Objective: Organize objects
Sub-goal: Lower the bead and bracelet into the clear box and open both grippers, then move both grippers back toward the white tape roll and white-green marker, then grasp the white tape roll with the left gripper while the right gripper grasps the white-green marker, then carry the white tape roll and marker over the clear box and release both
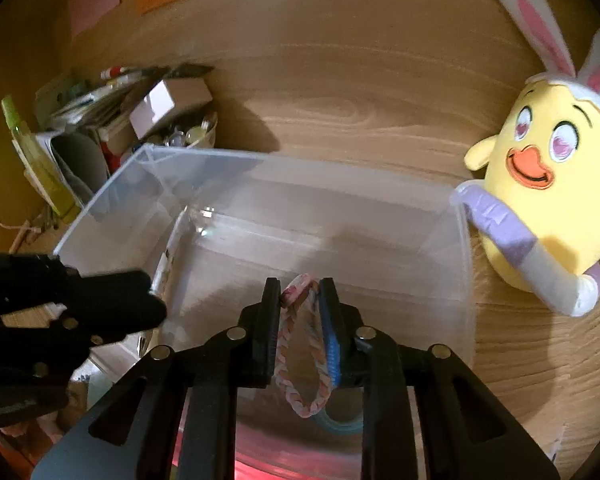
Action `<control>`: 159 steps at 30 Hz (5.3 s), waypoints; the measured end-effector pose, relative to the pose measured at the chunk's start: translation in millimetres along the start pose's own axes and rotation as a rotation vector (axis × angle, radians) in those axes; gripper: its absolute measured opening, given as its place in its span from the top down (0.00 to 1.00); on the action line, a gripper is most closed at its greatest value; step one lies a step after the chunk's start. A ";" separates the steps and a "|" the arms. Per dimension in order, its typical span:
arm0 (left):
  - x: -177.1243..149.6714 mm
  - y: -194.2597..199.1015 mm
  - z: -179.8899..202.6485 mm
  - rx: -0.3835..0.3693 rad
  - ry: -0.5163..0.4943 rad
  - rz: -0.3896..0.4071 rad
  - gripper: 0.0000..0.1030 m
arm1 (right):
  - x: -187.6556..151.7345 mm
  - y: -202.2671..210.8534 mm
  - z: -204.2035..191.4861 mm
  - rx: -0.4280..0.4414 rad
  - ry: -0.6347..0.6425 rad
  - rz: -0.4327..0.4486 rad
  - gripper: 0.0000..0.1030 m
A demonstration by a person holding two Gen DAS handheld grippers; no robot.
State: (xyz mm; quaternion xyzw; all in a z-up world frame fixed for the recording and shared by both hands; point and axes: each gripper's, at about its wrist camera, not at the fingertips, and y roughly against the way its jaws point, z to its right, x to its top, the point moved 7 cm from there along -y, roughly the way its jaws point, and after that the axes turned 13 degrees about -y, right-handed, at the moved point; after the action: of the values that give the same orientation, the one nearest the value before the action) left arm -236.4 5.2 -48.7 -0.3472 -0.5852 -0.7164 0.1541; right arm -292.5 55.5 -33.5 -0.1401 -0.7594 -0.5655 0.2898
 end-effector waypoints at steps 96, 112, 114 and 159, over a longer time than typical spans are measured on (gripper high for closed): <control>-117.3 117.1 7.2 0.238 0.167 0.143 0.60 | -129.9 150.2 51.3 0.031 -0.167 0.208 0.86; -49.6 121.9 20.8 0.217 0.077 0.236 0.60 | -65.5 152.1 3.6 0.095 -0.080 0.308 0.86; -42.9 120.2 20.1 0.225 0.067 0.238 0.60 | -56.9 149.7 0.8 0.097 -0.076 0.314 0.86; -5.2 -19.3 -8.1 0.186 -0.005 -0.040 0.60 | 0.6 5.5 8.8 -0.027 -0.022 0.091 0.86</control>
State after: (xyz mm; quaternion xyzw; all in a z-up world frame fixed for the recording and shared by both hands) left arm -247.4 1.8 -66.9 -0.3213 -0.6565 -0.6610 0.1700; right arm -292.5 65.5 -30.5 -0.1845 -0.7476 -0.5604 0.3049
